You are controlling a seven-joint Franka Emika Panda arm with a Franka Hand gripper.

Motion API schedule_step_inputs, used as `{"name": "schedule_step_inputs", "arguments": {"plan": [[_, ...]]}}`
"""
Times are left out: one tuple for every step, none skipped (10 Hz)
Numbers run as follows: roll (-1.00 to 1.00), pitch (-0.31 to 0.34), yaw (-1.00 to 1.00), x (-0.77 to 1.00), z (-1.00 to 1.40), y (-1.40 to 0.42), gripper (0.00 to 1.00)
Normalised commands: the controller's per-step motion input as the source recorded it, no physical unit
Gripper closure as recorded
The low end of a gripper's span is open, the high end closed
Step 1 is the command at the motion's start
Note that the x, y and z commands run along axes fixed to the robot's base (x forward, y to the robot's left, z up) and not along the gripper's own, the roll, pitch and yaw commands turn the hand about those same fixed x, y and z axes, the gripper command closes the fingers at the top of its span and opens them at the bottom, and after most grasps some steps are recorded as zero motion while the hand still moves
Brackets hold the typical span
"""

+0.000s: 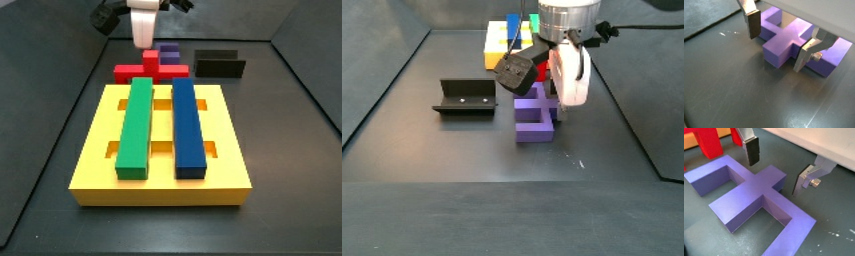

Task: Pick up the purple object. Move up. Place the purple object on the fixture. Regrasp the purple object. Move to above the board. Insert the purple object.
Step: Pick up the purple object.

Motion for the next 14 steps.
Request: {"name": "schedule_step_inputs", "arguments": {"plan": [[0.02,0.000,-0.13,0.00,-0.25,0.04,0.00],[0.02,0.000,-0.10,0.00,-0.17,0.07,0.00],[0.00,0.000,-0.07,0.00,-0.06,0.04,0.00],[0.00,0.000,-0.05,0.00,0.00,0.01,0.00],[0.00,0.003,-0.01,0.00,0.00,0.00,0.00],[0.00,0.000,0.00,0.00,0.00,0.00,0.00],[0.00,0.000,0.00,0.00,0.00,0.00,1.00],[0.00,0.000,0.00,0.00,0.00,0.00,1.00],[0.00,0.000,0.00,0.00,0.00,0.00,1.00],[0.00,0.000,0.00,0.00,0.00,0.00,1.00],[0.00,0.000,0.00,0.00,0.00,0.00,1.00],[0.00,0.000,0.00,0.00,0.00,0.00,1.00],[0.00,0.000,0.00,0.00,0.00,0.00,1.00],[0.00,0.000,0.00,0.00,0.00,0.00,1.00]]}}
